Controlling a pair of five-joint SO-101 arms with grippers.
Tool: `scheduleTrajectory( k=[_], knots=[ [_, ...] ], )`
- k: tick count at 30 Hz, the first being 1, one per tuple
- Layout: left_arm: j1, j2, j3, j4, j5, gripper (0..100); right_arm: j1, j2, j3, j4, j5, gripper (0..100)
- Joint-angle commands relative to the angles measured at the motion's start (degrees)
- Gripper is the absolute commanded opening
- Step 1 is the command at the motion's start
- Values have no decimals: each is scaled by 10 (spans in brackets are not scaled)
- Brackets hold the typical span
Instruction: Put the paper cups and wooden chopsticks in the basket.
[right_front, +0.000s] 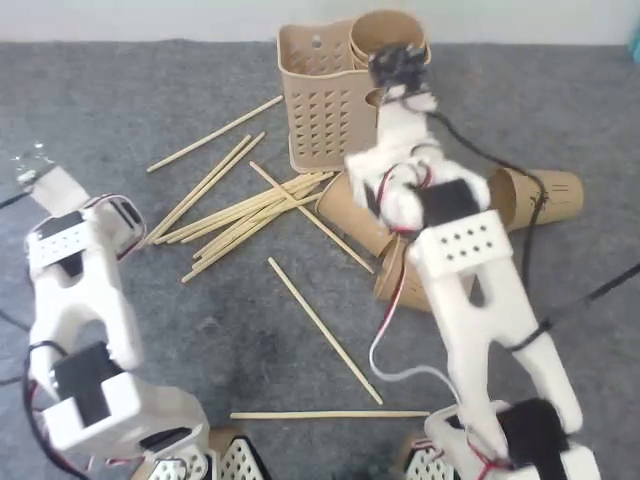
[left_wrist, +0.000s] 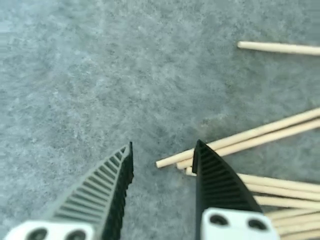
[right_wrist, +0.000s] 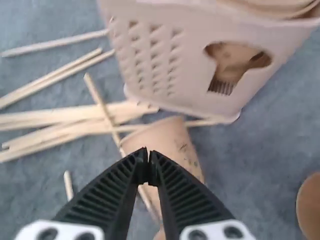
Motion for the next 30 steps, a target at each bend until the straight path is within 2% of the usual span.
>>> scheduleTrajectory(
  k=[1, 7, 13, 18, 24, 27, 30],
  knots=[
    [26, -8, -4, 15, -50, 182, -1, -110, 57, 21, 4, 9],
    [66, -75, 64, -11, -106, 182, 96, -335, 234, 36, 29, 9],
    [134, -215, 203, -75, -151, 184, 230, -480, 396, -26, 52, 12],
    [209, -276, 240, -52, -155, 184, 255, -475, 511, -111, 18, 13],
    [322, -276, 143, 65, -96, 185, 287, -445, 565, -221, 24, 13],
    [379, -276, 123, 63, -96, 187, 286, -419, 564, -233, 25, 13],
    [435, -275, 109, 50, -94, 237, 289, -393, 564, -255, 28, 13]
  ],
)
